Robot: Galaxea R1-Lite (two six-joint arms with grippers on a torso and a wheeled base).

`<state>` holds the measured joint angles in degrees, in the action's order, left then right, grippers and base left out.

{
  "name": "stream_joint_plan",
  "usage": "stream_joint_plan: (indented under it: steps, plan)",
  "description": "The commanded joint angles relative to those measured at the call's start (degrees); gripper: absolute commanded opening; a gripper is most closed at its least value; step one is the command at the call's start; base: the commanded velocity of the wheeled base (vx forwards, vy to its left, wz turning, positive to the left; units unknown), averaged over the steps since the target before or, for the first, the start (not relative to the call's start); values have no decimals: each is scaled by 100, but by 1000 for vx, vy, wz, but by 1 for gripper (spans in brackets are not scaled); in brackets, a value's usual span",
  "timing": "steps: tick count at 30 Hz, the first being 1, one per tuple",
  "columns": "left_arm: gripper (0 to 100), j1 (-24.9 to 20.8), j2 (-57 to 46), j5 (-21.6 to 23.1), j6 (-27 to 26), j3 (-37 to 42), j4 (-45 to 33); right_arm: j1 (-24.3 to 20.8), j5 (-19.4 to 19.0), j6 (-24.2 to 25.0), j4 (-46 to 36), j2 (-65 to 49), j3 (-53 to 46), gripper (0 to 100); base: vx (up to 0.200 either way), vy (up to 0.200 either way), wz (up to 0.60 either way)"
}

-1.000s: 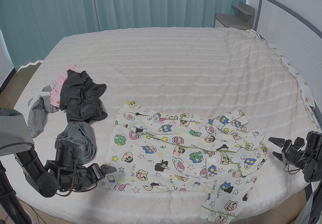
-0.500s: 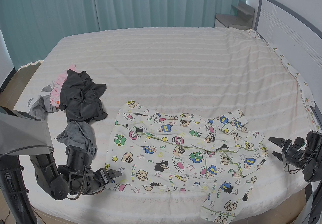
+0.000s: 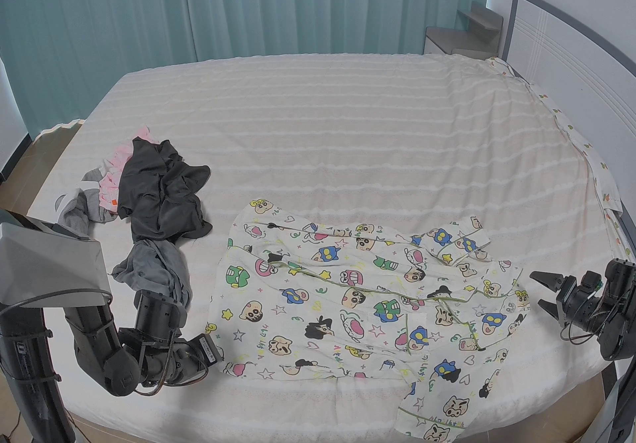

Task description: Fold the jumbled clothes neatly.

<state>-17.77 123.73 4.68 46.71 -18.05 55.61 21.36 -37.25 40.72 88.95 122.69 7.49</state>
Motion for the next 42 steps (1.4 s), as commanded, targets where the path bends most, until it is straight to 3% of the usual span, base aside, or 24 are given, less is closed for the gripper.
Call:
stream_joint_plan:
  steps: [1, 11, 16, 21, 31, 34, 38, 42]
  plan:
    - [0, 2, -16, -90, 13, 109, 2, 0, -10, -2, 87, 10, -10, 100, 0, 0, 0]
    - [0, -209, -596, -64, 48, 865, 2, 0, -19, -29, 87, 1, -89, 100, 0, 0, 0]
    - [0, -235, -869, -64, 48, 1261, 2, 0, -36, -310, 87, 1, -186, 100, 0, 0, 0]
    - [0, -279, -930, -46, 48, 1559, -7, 0, -335, -538, 87, -8, -327, 100, 0, 0, 0]
    - [0, -429, -886, -37, 75, 1761, -165, 0, -537, -943, 87, -8, -608, 100, 0, 0, 0]
    - [0, -429, -886, -29, 83, 1770, -200, 9, -722, -1356, 61, -8, -749, 100, 0, 0, 0]
    - [0, -429, -886, -20, 145, 1761, -182, 9, -687, -1787, -168, 80, -749, 100, 0, 0, 0]
    - [0, -429, -948, 15, 189, 1761, -156, -185, -687, -2542, -1170, -25, -749, 100, 0, 0, 0]
